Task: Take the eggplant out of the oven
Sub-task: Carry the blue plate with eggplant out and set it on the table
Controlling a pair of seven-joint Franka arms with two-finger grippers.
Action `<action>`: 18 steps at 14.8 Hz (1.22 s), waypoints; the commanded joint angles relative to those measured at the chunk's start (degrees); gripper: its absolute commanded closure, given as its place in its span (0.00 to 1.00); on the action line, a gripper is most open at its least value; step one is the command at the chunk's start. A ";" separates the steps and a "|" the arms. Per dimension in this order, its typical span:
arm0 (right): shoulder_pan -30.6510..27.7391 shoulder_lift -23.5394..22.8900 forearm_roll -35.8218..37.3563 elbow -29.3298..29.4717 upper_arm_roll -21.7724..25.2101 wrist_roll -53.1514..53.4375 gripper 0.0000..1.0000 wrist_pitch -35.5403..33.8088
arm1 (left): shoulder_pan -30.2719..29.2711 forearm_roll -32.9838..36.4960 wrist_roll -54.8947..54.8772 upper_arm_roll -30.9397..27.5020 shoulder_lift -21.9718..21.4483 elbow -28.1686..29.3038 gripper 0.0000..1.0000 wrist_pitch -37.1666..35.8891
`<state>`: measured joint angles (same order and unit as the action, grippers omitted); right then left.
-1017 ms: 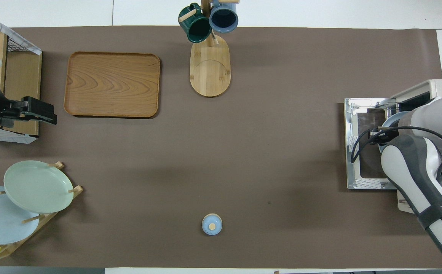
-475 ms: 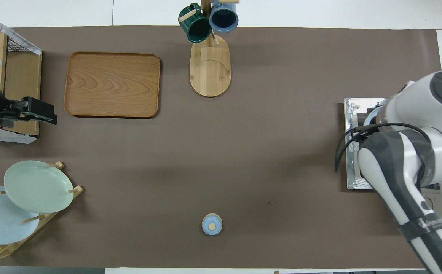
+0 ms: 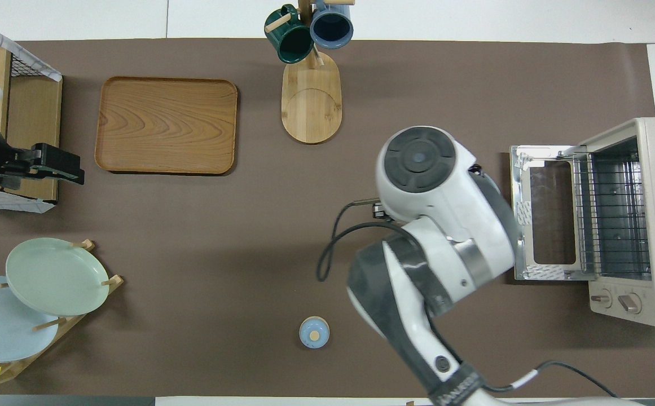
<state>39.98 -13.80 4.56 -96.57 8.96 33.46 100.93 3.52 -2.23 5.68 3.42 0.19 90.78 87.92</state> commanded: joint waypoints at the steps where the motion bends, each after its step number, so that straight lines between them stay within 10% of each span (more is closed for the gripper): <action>1: 2.81 -15.26 -3.85 20.32 -1.04 10.18 1.00 -7.23 | -0.71 -0.32 0.47 0.54 -0.19 0.09 0.00 -0.47; 13: 9.59 -17.58 -8.24 8.16 -5.18 19.89 1.00 20.25 | -0.10 -0.32 0.65 0.54 -0.19 0.09 0.00 -0.65; 18: 8.89 -17.05 -7.46 12.01 -5.01 18.93 0.65 18.19 | 0.08 -0.32 0.82 0.62 -0.19 0.09 0.00 -0.38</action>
<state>49.83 -32.74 -2.31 -85.16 4.29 52.74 121.45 3.54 -2.23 5.68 3.89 0.19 90.79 87.88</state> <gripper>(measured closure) 0.670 0.000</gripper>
